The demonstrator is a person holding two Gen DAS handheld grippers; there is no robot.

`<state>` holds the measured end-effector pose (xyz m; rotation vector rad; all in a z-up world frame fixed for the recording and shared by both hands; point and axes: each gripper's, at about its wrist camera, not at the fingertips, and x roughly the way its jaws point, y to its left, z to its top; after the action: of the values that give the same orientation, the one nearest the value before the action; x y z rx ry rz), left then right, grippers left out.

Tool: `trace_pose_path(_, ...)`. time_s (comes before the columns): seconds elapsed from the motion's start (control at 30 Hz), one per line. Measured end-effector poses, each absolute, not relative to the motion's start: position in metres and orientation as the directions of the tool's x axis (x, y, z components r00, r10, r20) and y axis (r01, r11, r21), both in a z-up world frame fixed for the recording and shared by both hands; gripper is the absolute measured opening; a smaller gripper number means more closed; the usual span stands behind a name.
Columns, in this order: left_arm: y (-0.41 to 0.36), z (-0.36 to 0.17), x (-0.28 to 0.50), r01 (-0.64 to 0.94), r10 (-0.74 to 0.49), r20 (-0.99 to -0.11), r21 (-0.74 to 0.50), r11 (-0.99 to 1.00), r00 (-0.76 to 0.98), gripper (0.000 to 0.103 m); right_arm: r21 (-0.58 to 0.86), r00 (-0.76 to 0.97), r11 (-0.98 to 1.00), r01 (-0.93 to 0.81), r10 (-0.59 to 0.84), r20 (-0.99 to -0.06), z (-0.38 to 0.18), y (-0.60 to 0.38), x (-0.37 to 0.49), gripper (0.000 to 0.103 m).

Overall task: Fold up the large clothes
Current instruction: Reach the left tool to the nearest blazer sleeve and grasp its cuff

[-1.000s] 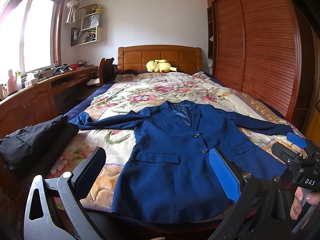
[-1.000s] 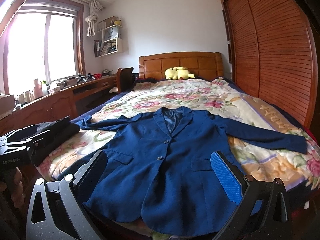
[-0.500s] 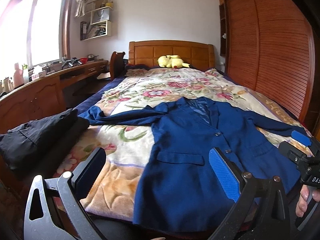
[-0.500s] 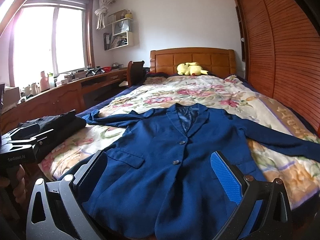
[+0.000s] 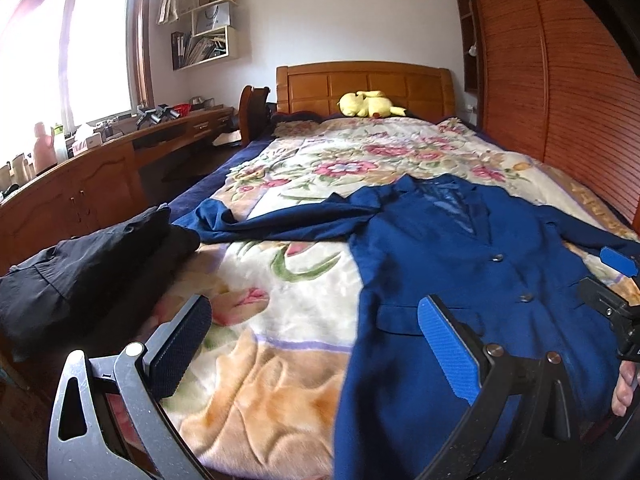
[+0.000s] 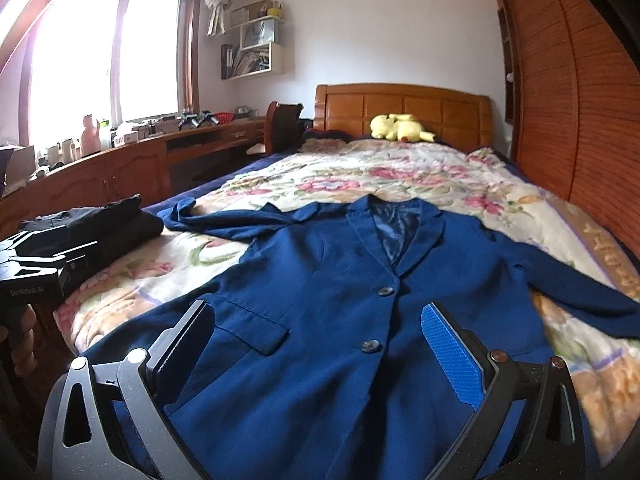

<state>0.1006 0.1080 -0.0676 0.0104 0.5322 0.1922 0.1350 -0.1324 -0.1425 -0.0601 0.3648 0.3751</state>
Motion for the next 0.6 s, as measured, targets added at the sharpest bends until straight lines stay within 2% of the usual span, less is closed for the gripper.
trace_pose_path(0.43, 0.169, -0.074, 0.174, -0.206, 0.210, -0.540, 0.069, 0.976, 0.815, 0.103, 0.017, 0.825, 0.902, -0.432, 0.403, -0.396, -0.122, -0.102, 0.211, 0.103)
trace_pose_path(0.6, 0.193, -0.076, 0.208, -0.194, 0.184, -0.573, 0.044, 0.980, 0.799, 0.103, -0.005, 0.815, 0.890, -0.455, 0.415, -0.404, -0.120, -0.085, 0.245, 0.103)
